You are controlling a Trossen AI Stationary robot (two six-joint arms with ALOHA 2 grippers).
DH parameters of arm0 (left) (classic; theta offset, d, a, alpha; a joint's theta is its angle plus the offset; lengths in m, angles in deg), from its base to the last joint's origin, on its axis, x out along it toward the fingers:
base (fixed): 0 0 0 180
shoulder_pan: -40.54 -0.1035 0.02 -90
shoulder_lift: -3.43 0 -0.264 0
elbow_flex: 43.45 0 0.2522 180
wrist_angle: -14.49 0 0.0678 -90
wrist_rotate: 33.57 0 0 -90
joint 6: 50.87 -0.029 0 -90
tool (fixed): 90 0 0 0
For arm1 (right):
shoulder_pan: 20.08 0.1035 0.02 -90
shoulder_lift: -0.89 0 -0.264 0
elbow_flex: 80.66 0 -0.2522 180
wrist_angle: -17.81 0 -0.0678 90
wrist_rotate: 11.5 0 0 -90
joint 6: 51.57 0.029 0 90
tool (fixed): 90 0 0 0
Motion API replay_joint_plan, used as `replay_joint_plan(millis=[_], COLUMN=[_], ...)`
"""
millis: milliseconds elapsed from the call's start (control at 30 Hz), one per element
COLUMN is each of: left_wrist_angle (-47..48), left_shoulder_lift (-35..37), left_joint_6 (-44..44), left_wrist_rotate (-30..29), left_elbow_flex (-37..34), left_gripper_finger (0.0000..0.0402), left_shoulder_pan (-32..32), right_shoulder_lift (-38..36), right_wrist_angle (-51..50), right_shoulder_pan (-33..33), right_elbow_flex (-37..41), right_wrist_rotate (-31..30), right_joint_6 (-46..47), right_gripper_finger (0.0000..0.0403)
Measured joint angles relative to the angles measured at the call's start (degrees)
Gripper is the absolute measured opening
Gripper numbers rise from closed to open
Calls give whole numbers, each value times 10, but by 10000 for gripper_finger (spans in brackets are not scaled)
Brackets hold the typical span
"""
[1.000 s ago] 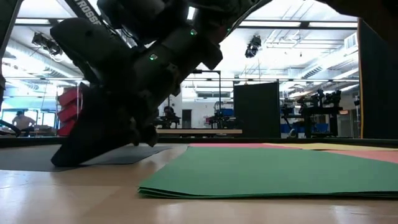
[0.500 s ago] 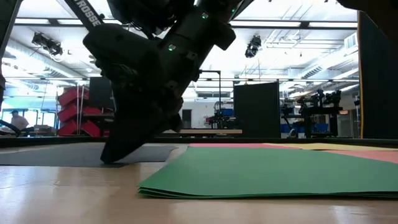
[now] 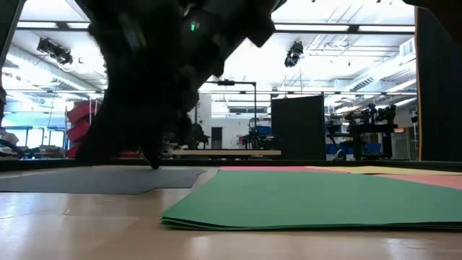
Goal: Organize paper
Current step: Adjust the black colored papers
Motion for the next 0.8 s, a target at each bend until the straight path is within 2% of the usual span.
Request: replay_joint_plan(millis=[233, 600, 800], left_wrist_angle=[-3, 3, 7], left_shoulder_lift=[0, 0, -1], left_joint_6=[0, -28, -32], left_wrist_rotate=[3, 13, 19], left_elbow_flex=[-1, 0, 0], left_gripper_finger=[0, 0, 0], left_shoulder_pan=[0, 0, 0], right_shoulder_lift=[24, 14, 14], right_wrist_angle=[-42, -106, -116], right_shoulder_pan=[2, -4, -4], right_elbow_flex=[-3, -3, -2], right_wrist_rotate=[2, -57, -63], right_joint_6=[-2, -3, -2], right_gripper_finger=[0, 0, 0])
